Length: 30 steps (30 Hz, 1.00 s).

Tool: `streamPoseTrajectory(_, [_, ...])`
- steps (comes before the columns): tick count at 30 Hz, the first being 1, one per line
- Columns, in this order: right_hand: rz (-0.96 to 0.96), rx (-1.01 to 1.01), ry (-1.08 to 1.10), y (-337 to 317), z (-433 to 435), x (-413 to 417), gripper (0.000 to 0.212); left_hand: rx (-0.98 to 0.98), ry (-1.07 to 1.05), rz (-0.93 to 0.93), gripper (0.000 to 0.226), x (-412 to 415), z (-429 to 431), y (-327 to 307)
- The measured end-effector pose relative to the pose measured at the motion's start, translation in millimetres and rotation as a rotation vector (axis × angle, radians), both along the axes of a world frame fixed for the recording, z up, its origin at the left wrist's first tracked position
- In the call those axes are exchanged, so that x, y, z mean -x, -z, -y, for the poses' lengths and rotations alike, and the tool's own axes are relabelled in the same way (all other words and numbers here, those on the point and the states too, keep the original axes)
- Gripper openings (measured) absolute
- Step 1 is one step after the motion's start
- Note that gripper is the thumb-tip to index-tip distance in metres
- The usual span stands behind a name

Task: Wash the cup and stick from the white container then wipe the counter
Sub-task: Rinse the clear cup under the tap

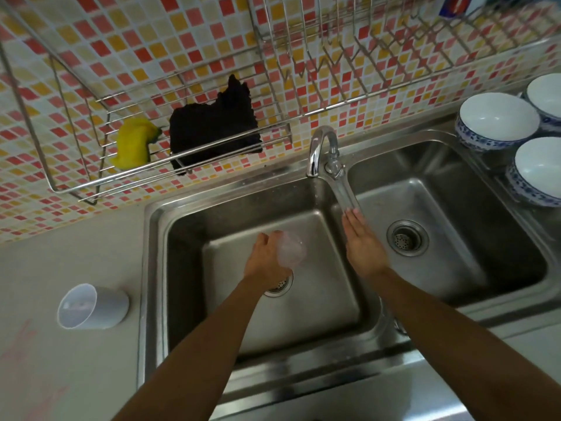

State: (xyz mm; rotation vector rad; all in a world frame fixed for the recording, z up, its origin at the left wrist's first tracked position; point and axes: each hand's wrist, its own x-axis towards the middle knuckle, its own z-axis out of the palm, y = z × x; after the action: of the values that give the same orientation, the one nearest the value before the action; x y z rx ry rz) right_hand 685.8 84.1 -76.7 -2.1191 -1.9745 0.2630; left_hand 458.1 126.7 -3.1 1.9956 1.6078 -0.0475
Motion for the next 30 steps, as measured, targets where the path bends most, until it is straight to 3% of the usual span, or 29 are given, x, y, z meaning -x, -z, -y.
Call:
streamPoseTrajectory(6, [0.025,-0.011,0.011,0,2,3,0.059,0.006,0.068,-0.177,0.085,8,-3,7])
streamPoseTrajectory(16, [-0.009,-0.018,0.011,-2,2,3,0.059,-0.145,0.289,-0.514,0.088,14,-3,10])
streamPoseTrajectory(23, [0.021,-0.001,-0.005,3,4,1,0.063,-0.267,0.413,-0.74,0.072,11,-2,4])
streamPoseTrajectory(26, [0.012,-0.015,-0.018,3,2,0,0.062,-0.319,0.431,-0.763,0.065,13,0,2])
streamPoseTrajectory(30, [-0.015,-0.008,0.008,0,1,2,0.066,-0.35,0.399,-0.724,0.074,23,6,-1])
